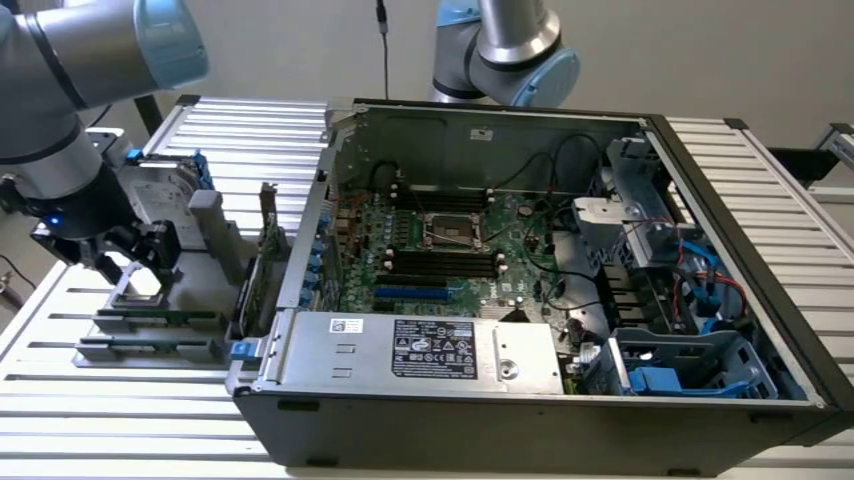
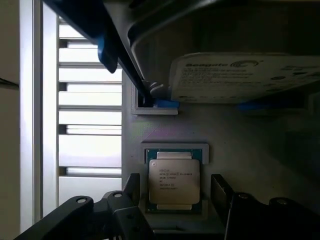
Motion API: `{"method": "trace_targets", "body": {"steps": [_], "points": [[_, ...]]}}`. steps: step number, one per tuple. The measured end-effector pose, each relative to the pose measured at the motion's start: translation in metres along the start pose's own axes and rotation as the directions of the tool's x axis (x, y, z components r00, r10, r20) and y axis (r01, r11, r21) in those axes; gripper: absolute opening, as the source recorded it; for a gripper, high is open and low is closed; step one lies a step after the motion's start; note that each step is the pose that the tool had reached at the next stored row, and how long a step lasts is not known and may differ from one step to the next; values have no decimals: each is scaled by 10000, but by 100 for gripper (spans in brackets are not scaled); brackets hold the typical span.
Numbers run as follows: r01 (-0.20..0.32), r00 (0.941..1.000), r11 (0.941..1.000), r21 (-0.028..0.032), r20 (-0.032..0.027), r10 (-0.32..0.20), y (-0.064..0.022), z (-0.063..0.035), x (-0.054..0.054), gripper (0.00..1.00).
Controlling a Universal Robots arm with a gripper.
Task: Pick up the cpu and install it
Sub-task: 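Pick up the cpu and move it towards the insertion slot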
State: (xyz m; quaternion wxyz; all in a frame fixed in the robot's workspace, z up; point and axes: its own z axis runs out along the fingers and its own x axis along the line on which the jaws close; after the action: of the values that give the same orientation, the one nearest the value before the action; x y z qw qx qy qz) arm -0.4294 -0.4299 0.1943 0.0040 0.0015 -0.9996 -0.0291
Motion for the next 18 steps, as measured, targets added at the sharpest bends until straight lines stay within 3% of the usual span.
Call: {"method": "trace_targets", "body": {"steps": [8, 13, 18], "points": [[-23, 10000, 10000, 26, 4, 23, 15, 20, -1, 68], [-47, 10000, 10000, 74, 3, 47, 23, 29, -1, 68], [-51, 10000, 9998, 198, 7, 51, 34, 47, 1, 68]]}}
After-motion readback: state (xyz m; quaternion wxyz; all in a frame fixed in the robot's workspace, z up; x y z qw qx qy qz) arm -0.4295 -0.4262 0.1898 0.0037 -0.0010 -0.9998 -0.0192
